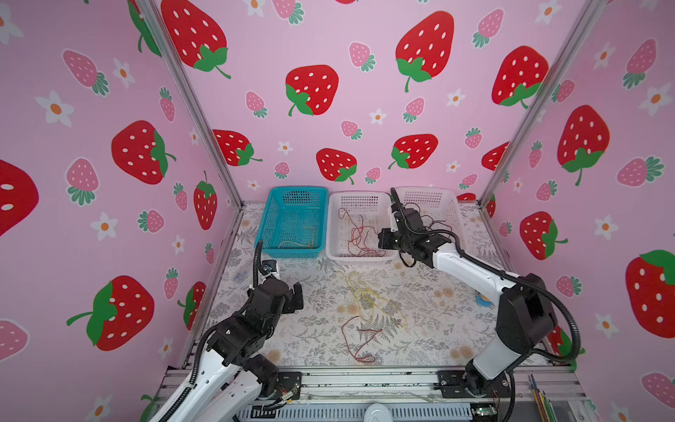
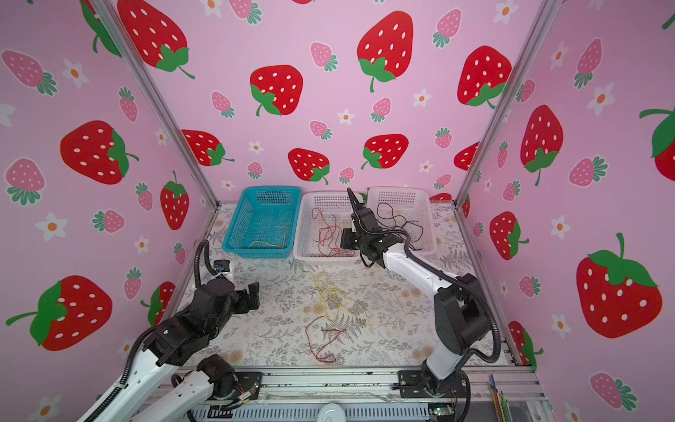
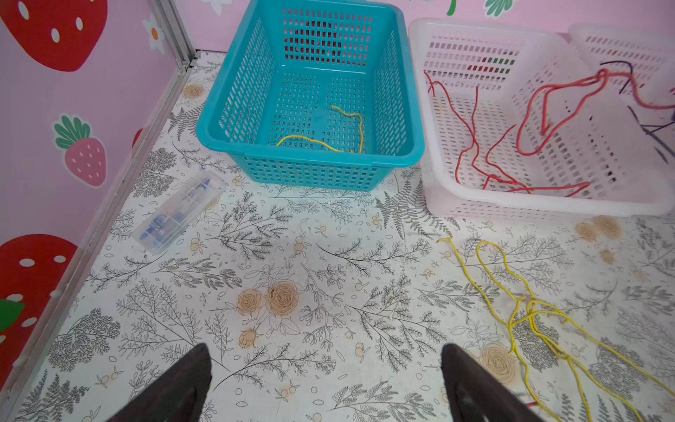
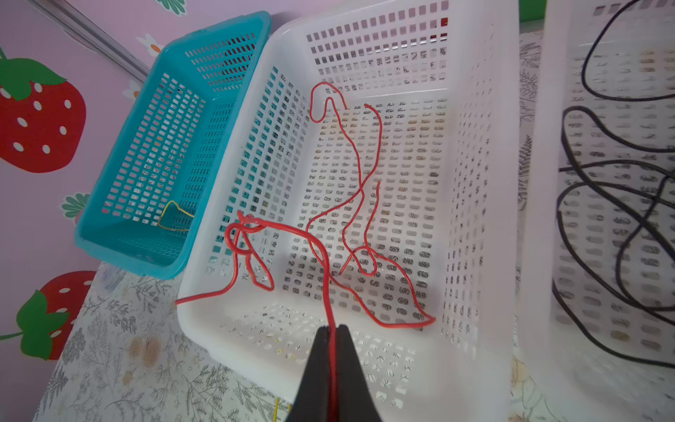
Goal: Untangle the cables
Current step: 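Lift the red wire with the right gripper into the middle white basket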
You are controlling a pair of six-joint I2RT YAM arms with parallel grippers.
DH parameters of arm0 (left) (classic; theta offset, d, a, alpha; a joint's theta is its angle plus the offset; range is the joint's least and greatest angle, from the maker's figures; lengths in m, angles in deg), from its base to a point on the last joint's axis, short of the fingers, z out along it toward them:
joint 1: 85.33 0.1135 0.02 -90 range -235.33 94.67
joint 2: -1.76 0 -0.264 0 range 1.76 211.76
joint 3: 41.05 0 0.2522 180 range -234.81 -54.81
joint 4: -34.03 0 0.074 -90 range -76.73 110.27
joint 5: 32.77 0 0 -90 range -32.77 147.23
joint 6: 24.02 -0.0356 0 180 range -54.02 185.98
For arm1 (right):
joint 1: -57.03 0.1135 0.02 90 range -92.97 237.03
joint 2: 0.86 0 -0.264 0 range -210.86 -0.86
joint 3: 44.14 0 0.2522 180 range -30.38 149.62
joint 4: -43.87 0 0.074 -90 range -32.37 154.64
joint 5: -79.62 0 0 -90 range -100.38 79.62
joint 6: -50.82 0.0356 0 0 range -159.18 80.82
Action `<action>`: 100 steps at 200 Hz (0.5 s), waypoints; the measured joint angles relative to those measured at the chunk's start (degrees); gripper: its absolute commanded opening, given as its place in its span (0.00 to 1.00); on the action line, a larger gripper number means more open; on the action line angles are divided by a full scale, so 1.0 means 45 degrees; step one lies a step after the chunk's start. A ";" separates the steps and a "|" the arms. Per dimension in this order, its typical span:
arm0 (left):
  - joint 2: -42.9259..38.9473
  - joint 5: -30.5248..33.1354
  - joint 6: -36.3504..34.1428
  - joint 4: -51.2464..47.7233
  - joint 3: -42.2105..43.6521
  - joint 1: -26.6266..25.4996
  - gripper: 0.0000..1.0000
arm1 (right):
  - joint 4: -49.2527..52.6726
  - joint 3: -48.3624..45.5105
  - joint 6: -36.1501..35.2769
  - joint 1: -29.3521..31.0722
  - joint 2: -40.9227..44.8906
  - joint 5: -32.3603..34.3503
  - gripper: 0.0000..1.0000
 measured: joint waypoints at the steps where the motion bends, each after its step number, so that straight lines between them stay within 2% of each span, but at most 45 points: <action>1: 0.0000 0.0000 0.0000 0.0000 0.0000 0.0000 0.99 | 0.0019 0.0034 0.0000 -0.0010 -0.0034 -0.0005 0.00; 23: 0.0010 -0.0005 -0.0024 0.0005 0.0000 0.0000 0.99 | 0.0175 0.0835 -0.0058 -0.0170 -0.0928 -0.0301 0.00; 57: 0.0024 -0.0087 -0.0034 0.0005 0.0000 0.0019 0.99 | 0.0335 0.1103 -0.0117 -0.0335 -0.1409 -0.0622 0.10; 70: 0.0068 -0.0092 -0.0034 0.0019 0.0000 0.0019 0.99 | 0.0423 0.1141 -0.0175 -0.0364 -0.1418 -0.0714 0.19; 91: 0.0160 -0.0112 -0.0034 0.0024 0.0000 0.0024 0.99 | 0.0597 0.1355 -0.0301 -0.0369 -0.1418 -0.0850 0.44; 100: 0.0189 -0.0189 -0.0044 0.0029 0.0000 0.0024 0.99 | 0.0627 0.1428 -0.0393 -0.0364 -0.1404 -0.0894 0.50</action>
